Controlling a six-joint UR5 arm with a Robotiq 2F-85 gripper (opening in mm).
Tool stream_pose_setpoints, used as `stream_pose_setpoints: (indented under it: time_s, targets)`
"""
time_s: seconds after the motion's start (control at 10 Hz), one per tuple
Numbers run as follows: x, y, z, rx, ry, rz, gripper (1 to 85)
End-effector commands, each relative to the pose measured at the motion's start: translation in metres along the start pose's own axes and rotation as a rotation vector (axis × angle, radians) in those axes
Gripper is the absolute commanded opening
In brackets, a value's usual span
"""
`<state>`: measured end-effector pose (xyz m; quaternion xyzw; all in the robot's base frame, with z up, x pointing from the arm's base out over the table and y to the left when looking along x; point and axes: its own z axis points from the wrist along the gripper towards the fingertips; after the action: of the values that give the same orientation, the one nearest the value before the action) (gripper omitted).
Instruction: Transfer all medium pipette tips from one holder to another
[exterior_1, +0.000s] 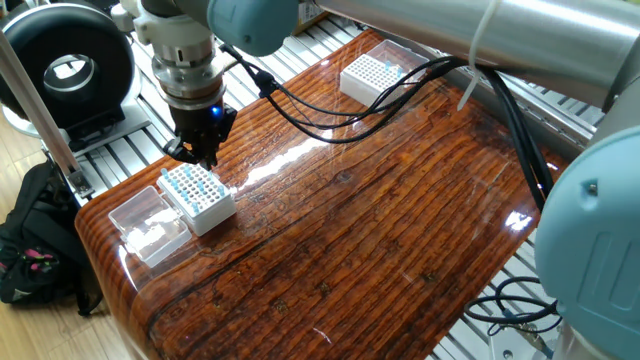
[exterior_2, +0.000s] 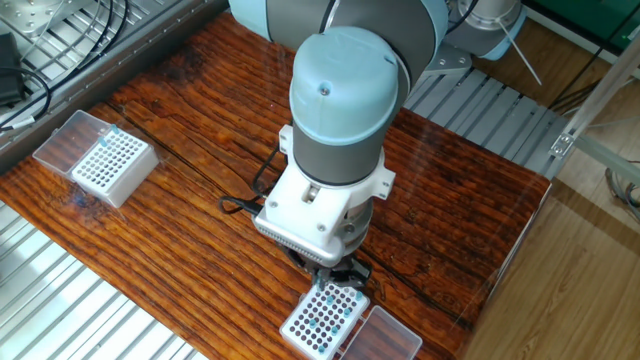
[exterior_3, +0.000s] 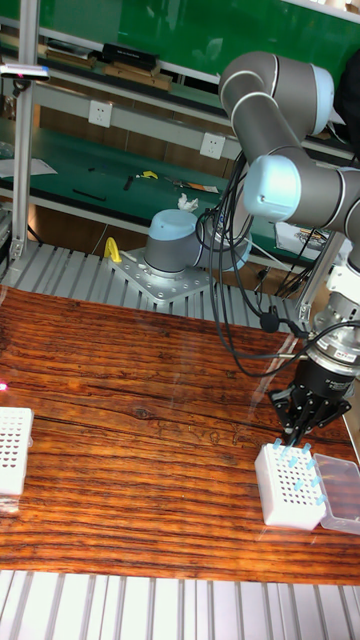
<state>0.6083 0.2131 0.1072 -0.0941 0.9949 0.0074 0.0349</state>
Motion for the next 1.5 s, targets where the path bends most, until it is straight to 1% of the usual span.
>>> stream_pose_setpoints:
  time_s: [0.0, 0.2, 0.4, 0.5, 0.6, 0.7, 1.0, 1.1, 1.2, 1.4]
  targets:
    - [-0.001, 0.001, 0.001, -0.008, -0.003, 0.001, 1.3]
    - [-0.001, 0.002, 0.001, -0.013, -0.003, -0.008, 3.0]
    - [-0.003, 0.007, 0.001, -0.033, -0.009, -0.034, 23.7]
    - [-0.003, 0.009, 0.001, -0.039, -0.010, -0.041, 29.3]
    - [-0.003, 0.008, 0.001, -0.036, -0.009, -0.050, 34.0]
    - [-0.003, 0.004, 0.001, -0.019, -0.009, -0.059, 35.7]
    - [-0.004, 0.001, 0.000, -0.011, -0.009, -0.063, 36.0]
    - [-0.005, -0.004, -0.001, -0.004, -0.007, -0.065, 36.0]
    - [-0.009, -0.011, -0.003, 0.005, -0.005, -0.075, 35.7]
    - [-0.019, -0.030, -0.009, 0.006, -0.001, -0.099, 34.3]
